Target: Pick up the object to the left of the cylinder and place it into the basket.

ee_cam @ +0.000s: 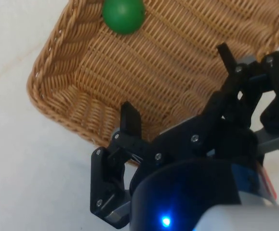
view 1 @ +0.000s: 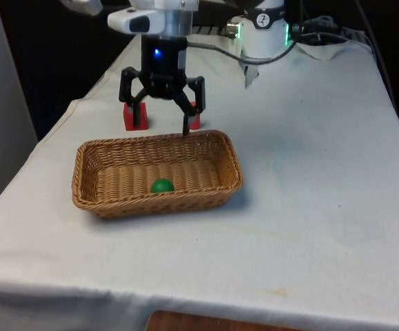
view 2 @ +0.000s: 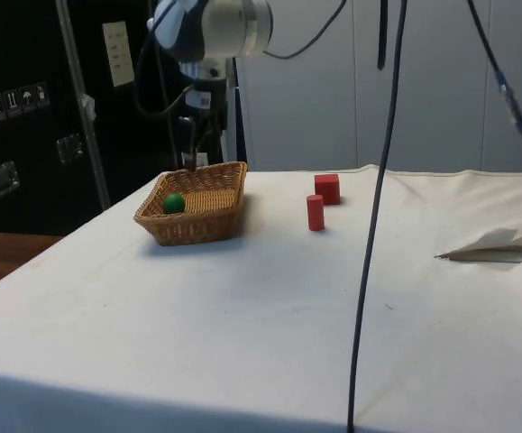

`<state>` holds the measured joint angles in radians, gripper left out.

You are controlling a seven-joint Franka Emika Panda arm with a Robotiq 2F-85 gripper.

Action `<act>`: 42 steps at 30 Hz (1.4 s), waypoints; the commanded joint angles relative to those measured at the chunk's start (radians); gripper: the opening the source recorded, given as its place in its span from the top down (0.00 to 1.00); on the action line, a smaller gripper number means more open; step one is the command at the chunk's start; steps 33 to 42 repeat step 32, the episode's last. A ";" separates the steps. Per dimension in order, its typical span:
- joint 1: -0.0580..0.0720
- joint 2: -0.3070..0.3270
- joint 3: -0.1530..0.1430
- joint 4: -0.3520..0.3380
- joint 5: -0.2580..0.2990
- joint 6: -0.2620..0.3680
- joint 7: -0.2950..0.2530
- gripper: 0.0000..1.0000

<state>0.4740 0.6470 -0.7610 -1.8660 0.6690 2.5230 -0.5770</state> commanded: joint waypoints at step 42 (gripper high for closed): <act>0.054 -0.180 -0.041 -0.046 -0.233 -0.027 0.106 0.00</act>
